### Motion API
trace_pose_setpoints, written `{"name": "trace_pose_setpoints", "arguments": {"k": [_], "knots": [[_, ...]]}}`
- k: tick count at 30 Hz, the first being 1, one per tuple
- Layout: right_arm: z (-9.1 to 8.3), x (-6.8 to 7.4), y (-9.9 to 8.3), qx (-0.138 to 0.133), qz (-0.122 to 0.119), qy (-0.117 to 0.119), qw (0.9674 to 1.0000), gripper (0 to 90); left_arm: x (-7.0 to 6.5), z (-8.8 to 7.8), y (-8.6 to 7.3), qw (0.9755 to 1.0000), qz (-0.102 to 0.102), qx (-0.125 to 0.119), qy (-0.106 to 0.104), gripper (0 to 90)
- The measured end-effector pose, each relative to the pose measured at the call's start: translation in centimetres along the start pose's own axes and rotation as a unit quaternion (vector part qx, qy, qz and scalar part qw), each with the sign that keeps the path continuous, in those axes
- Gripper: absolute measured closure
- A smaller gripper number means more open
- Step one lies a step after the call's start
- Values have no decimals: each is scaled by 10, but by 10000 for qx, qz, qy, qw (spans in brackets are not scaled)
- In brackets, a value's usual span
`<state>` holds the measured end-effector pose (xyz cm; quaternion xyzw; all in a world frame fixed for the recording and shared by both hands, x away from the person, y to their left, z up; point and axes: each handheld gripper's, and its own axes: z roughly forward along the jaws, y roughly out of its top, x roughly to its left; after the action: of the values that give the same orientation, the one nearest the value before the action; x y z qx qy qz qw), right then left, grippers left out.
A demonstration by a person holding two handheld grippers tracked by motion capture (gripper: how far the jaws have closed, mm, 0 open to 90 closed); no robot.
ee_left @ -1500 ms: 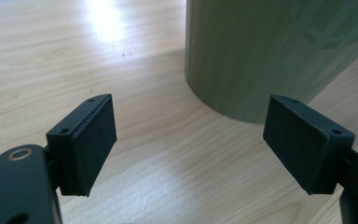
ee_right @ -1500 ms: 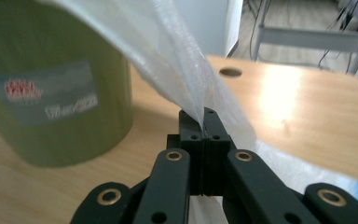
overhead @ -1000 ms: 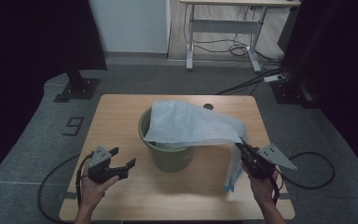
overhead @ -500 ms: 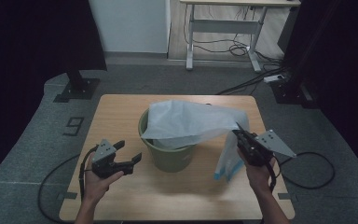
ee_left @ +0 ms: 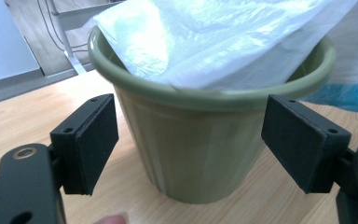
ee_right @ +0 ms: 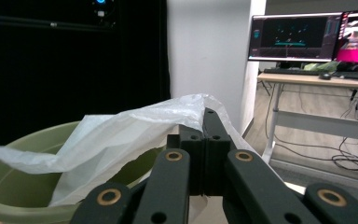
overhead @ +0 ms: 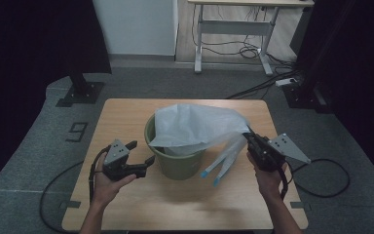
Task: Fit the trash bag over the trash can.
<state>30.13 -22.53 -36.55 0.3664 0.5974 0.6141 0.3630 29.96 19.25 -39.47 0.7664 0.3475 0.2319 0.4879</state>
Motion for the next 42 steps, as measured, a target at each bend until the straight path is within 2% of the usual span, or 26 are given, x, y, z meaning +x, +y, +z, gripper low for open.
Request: {"name": "trace_pose_setpoints", "arguments": {"k": [4,7,16,17,18,21,24,27,38,39,42], "knots": [[-4,-3,4,-20,51,25,10000,882,-4,3,6,9999,-16,-72,-108,184],[-1,0,5,9,21,99,9999,882,-8,8,11,9999,15,-94,-127,184],[6,5,5,89,45,172,9998,881,-11,14,21,9999,26,-134,-57,184],[7,6,5,99,63,176,9998,881,-12,15,24,9999,3,-166,-48,184],[10,8,6,135,80,184,9997,881,-12,18,29,9998,-104,-191,-17,185],[14,12,9,144,115,241,9995,882,-15,22,33,9996,-193,-204,30,190],[17,19,12,140,55,308,9994,881,-22,30,38,9993,-291,-244,-6,190],[22,25,16,182,45,349,9992,880,-34,40,43,9995,-214,-196,-130,186],[33,40,23,292,-1,410,9987,869,-60,61,53,9990,-7,-116,-435,170],[33,42,23,310,-48,421,9986,867,-65,67,55,9992,79,-57,-398,165],[32,43,23,339,-79,432,9985,866,-67,72,58,9992,74,-41,-394,169]]}}
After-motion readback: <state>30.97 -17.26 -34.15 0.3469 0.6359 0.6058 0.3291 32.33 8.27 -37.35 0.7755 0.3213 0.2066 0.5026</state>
